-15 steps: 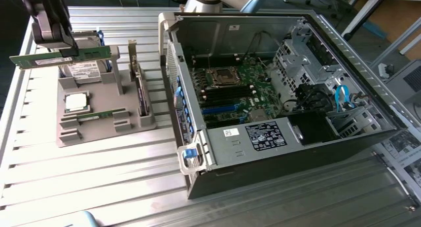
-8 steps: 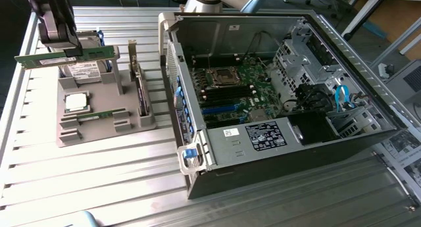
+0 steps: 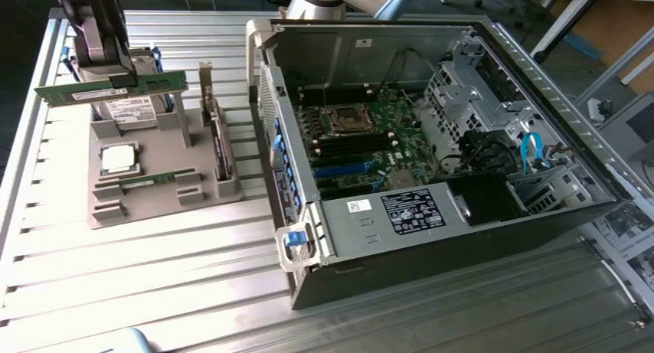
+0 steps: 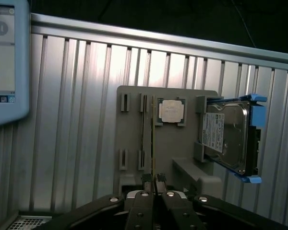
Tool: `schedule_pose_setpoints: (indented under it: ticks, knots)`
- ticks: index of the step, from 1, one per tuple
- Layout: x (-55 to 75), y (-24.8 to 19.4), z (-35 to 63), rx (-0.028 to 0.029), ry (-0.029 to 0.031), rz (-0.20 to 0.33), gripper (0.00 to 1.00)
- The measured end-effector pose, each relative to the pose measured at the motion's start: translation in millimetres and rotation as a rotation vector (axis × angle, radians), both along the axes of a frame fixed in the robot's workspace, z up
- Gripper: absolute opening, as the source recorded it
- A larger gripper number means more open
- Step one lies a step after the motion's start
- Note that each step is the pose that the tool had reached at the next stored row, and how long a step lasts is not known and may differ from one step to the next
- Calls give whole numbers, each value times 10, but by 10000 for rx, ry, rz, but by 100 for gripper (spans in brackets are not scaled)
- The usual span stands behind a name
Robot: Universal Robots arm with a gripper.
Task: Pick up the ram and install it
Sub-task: 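Pick up the ram and move it above insertion slot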
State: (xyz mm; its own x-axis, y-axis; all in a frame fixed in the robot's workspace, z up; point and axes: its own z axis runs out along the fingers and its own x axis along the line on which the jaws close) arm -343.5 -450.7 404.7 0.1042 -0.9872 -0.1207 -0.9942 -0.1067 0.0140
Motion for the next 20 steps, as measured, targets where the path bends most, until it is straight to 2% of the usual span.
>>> schedule_pose_setpoints:
  ticks: [20]
  knots:
    - [210,0,0,-3,1,0,12]
